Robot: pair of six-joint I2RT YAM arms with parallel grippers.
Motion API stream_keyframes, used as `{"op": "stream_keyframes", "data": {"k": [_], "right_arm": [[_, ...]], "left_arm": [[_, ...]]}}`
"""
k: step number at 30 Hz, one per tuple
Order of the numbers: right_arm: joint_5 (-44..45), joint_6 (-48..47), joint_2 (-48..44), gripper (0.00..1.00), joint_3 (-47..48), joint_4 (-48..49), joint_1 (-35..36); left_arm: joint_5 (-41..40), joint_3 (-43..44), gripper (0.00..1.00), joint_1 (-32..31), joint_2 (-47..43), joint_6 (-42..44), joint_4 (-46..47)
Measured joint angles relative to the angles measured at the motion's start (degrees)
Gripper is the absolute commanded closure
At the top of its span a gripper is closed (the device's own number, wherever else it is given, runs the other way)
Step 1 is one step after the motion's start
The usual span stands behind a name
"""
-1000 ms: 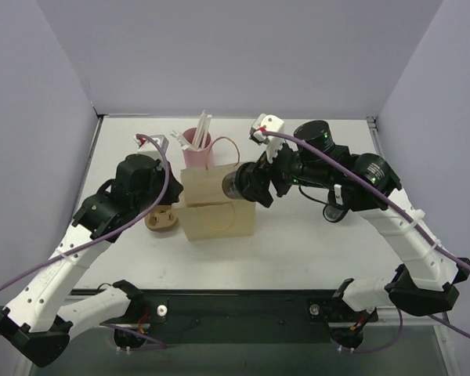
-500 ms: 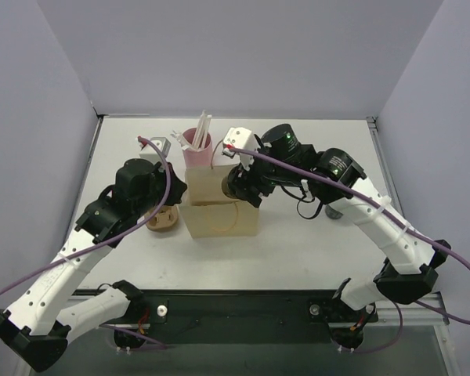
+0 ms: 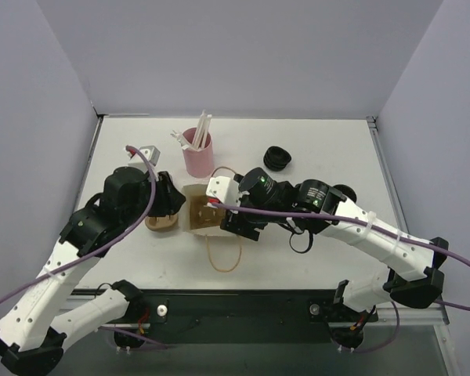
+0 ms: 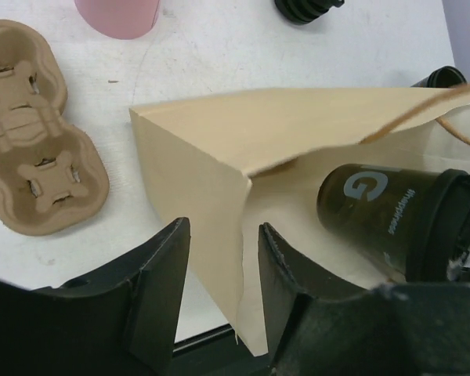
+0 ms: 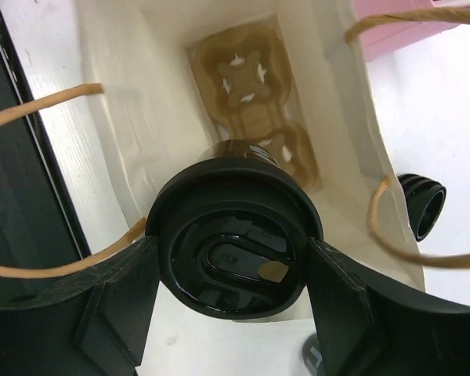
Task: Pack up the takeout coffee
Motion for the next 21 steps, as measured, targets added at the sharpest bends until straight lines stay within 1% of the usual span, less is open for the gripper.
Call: {"op": "stream_keyframes", "data": {"k": [4,8,17,21], "right_arm": [[3.3,0.0,-1.0,0.63,-4.0,0.9,1.5],[5.9,0.5,-1.1,0.63,-6.9,1.8,2.5],[9.7,2.5,-0.6,0.62,-7.1,4.7,4.7],[11.1,3.3,1.6,0.62,-6.2,5.6,4.7]], "left_arm": [[0.3,0.0,0.47,0.0,-5.0,0.1,-2.0],[2.7,-0.2,0.47,0.0,-7.5,0.2,-1.5],[6.4,-4.8,0.48,-0.2,-9.7,-1.6,-1.7],[7.5,-5.9,0.48,-0.6,-11.4,-3.5,-2.5]]}}
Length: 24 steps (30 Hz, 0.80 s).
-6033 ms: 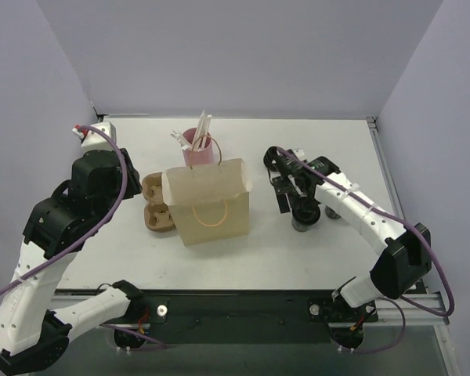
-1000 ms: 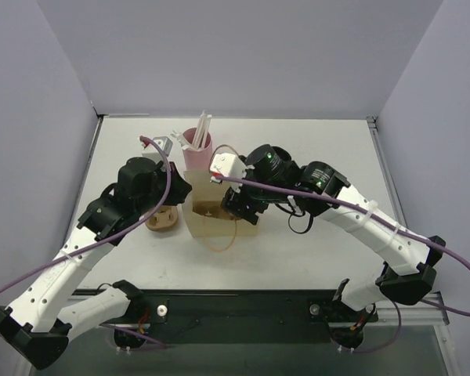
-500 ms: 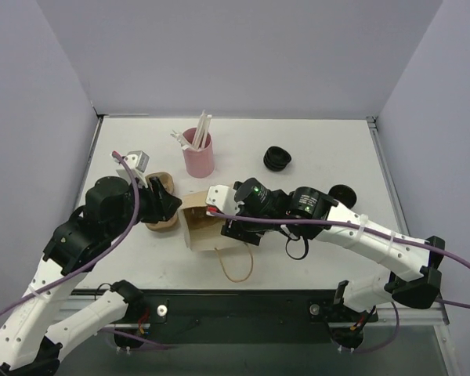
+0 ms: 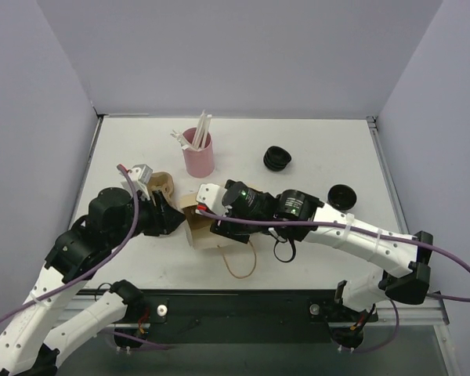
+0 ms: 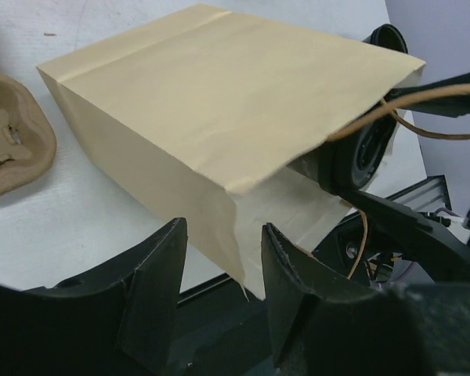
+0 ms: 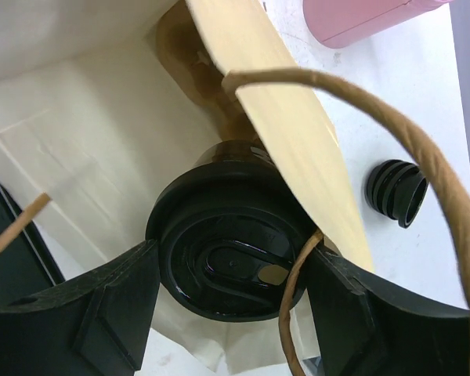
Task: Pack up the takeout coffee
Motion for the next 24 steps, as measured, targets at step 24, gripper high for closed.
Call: {"op": "stream_keyframes", "data": {"k": [24], "right_arm": [[1.4,2.4,5.4,0.62,3.9,1.8,-0.1]], "left_arm": [[-4.6,0.7,0.68,-0.4,3.8,-1.4,-3.9]]}}
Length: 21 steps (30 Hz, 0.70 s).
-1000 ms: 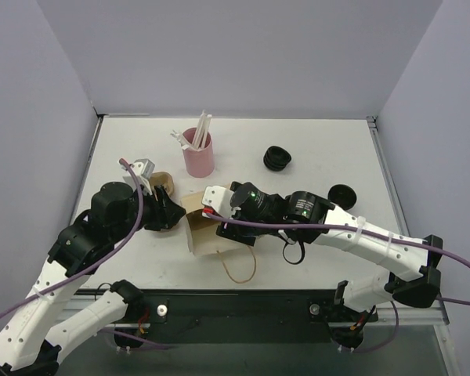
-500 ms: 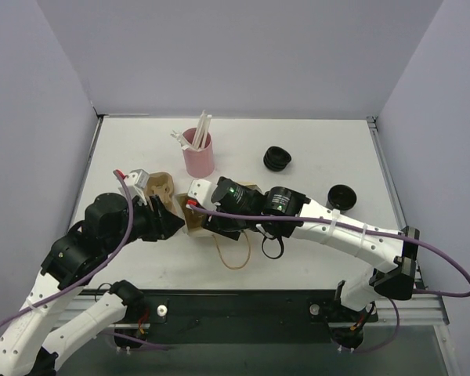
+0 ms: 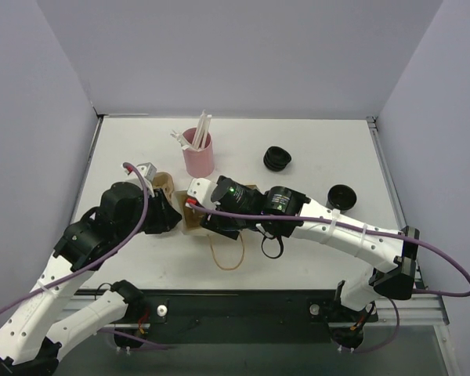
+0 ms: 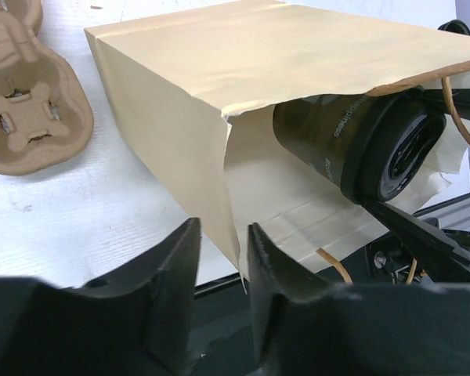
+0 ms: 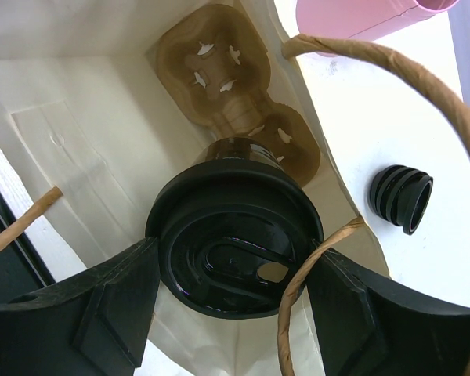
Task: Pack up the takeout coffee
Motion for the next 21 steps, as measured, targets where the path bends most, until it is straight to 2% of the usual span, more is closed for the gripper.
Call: {"op": "stream_keyframes", "data": {"k": [1,5,13,21], "right_arm": [[0.0,0.0,0.0,0.62,0.0,0.0,0.0],[0.0,-0.9,0.0,0.62,-0.4,0.5,0.0],[-2.0,-13.0,-0.2,0.62,-8.7,6.9,-3.3],[-4.6,-23.2,-1.2,0.62,-12.2,9.8,-5.1]], "left_arm": [[-0.1,0.1,0.79,0.0,0.0,0.2,0.1],[0.2,0.7,0.99,0.0,0.7,0.8,1.0],[1.6,-1.1,1.0,0.0,0.9,2.6,5.8],[5.9,-4.3,1.0,-0.5,0.6,4.7,11.5]]}}
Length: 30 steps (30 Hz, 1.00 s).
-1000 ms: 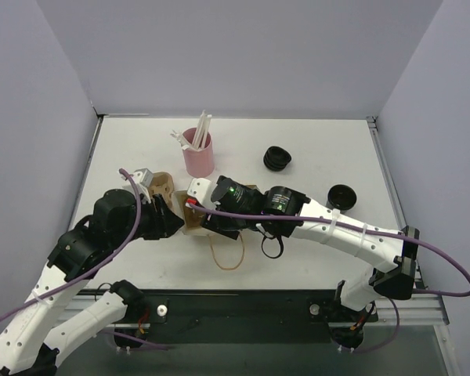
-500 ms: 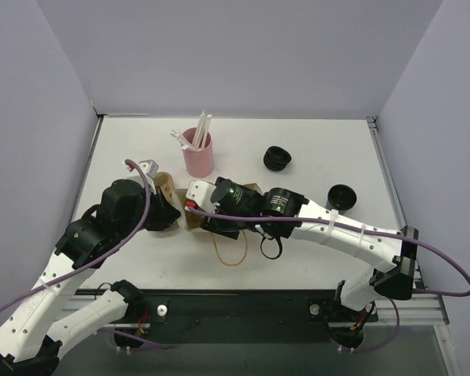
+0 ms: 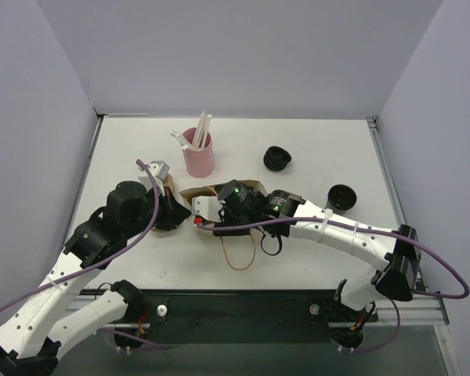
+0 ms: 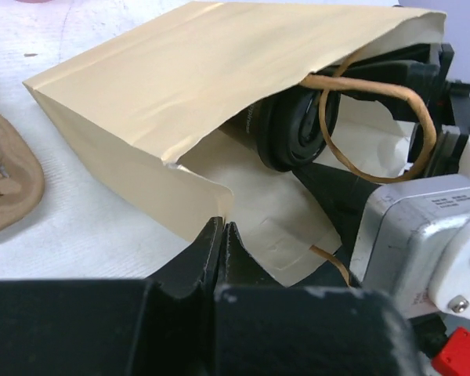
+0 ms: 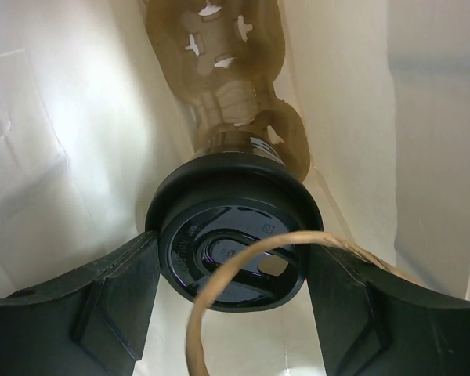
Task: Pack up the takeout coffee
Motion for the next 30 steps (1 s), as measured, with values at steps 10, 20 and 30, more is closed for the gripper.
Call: {"op": "stream_keyframes", "data": {"k": [10,20,30], "right_arm": [[-3.3,-7.8,-0.5,0.62,-3.7,4.7,-2.7],[-5.6,-11.0,0.1,0.62,-3.7,5.8,-4.7],[-5.0,-9.8,4.2,0.63,-2.7,8.4,-5.6]], "left_arm": [[1.7,-2.2,1.0,-0.2,-1.0,0.9,1.7],[1.6,-3.5,1.0,-0.8,-1.7,-0.2,3.0],[-1.7,-3.6,1.0,-3.6,-1.7,-1.0,2.8]]}}
